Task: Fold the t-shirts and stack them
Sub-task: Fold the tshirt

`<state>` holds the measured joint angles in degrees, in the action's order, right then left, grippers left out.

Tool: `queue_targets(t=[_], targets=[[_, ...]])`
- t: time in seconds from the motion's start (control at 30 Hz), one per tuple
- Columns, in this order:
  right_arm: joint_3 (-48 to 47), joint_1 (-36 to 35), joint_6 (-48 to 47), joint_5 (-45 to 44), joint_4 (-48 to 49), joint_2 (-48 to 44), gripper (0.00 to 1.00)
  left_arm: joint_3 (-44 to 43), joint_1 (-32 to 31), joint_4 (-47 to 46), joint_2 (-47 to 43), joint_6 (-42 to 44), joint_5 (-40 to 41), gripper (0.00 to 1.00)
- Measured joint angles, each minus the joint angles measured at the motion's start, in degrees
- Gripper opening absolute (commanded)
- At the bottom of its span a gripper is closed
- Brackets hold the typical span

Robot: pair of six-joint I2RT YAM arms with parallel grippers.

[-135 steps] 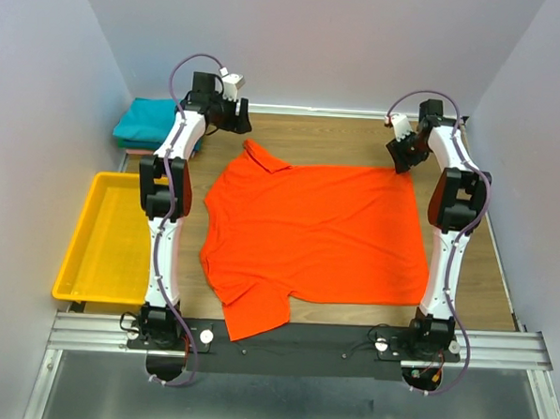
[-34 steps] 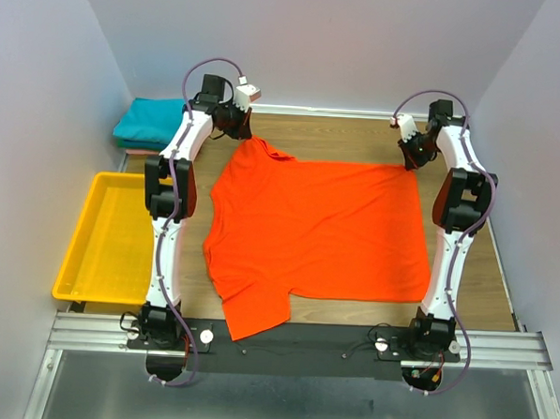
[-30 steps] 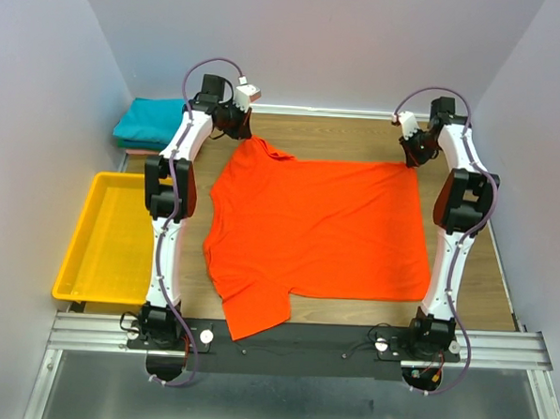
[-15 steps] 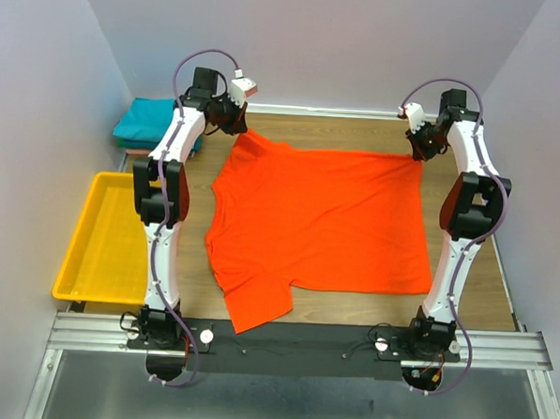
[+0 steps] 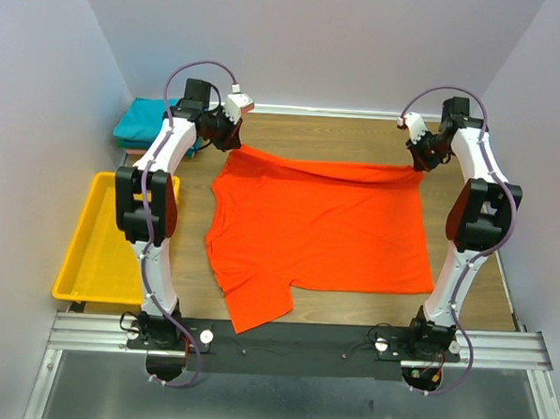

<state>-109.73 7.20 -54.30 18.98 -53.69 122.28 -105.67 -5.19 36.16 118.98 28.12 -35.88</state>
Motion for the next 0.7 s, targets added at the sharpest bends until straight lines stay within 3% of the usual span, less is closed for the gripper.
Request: queue_targets(t=[0.7], targets=[[14.49,0.79,-5.07,0.00,-0.15,-8.96,0.00,29.18,-0.15,-0.98,-19.30,3.58,-0.39,0.00]])
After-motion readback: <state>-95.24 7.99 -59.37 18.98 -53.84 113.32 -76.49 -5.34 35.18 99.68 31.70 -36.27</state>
